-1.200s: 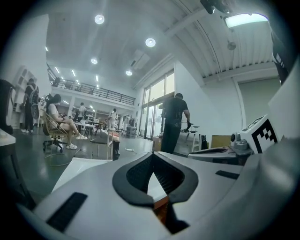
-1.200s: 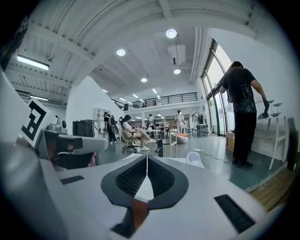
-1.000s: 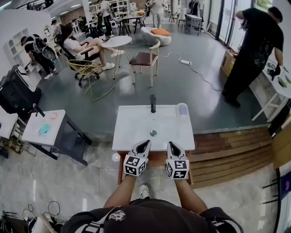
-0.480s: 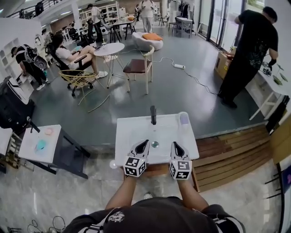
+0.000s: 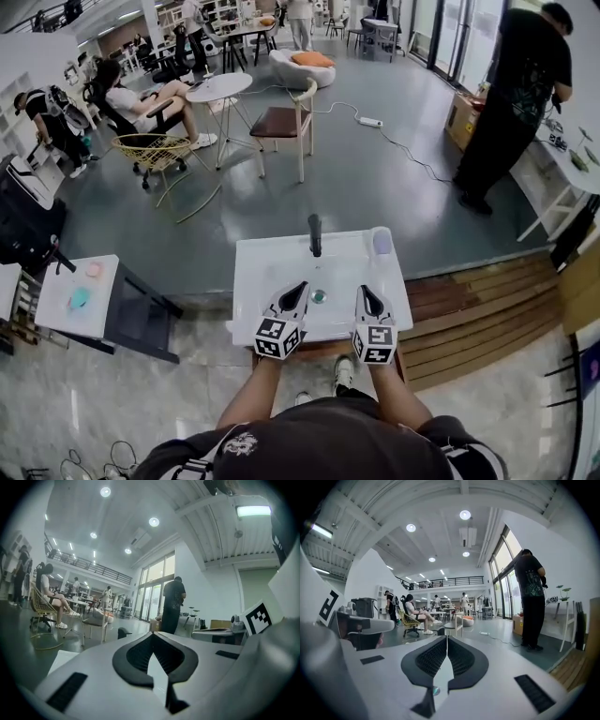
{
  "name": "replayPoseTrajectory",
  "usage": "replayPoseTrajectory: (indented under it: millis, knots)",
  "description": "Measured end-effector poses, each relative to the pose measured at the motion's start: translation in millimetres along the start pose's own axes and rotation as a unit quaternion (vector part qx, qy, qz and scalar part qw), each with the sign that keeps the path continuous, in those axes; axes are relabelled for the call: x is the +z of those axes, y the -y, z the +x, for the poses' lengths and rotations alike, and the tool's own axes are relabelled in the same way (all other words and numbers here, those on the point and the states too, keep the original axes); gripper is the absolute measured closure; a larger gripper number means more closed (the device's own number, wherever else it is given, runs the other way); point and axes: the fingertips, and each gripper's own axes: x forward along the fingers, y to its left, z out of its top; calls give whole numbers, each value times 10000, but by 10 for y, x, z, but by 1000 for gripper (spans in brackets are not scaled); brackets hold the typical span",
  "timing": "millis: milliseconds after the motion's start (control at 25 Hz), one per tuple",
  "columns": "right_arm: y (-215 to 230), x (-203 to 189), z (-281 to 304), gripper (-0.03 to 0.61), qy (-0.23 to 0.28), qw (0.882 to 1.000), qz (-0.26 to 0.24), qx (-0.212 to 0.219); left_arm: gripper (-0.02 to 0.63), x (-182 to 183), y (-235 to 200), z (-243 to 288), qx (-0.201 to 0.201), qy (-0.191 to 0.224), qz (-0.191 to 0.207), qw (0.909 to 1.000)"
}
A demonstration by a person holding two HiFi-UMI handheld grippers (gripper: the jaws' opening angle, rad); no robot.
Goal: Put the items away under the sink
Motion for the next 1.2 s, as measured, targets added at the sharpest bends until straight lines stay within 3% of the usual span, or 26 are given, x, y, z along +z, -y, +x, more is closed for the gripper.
replayPoseTrajectory:
  millis: [600, 800, 840, 960, 1200]
  knots:
    - [1111, -306, 1029, 552, -610, 9973, -401, 39, 606, 2, 12, 1404, 57, -172, 407, 9990]
    - [1304, -420, 1294, 546, -920, 9953, -283, 139, 606, -113, 59, 1626, 110, -296, 369, 9988]
    - [1321, -445, 1360, 522, -987, 9946, -259, 176, 606, -136, 48, 1654, 131, -322, 349, 9988]
    - [1412, -581, 1553, 329, -1201, 9925, -163, 164, 606, -233, 24, 1737, 138, -416, 294, 9986]
    - [1694, -926, 1859, 209, -1676, 9859, -30, -18, 606, -364, 47, 1941, 126, -569, 255, 9980]
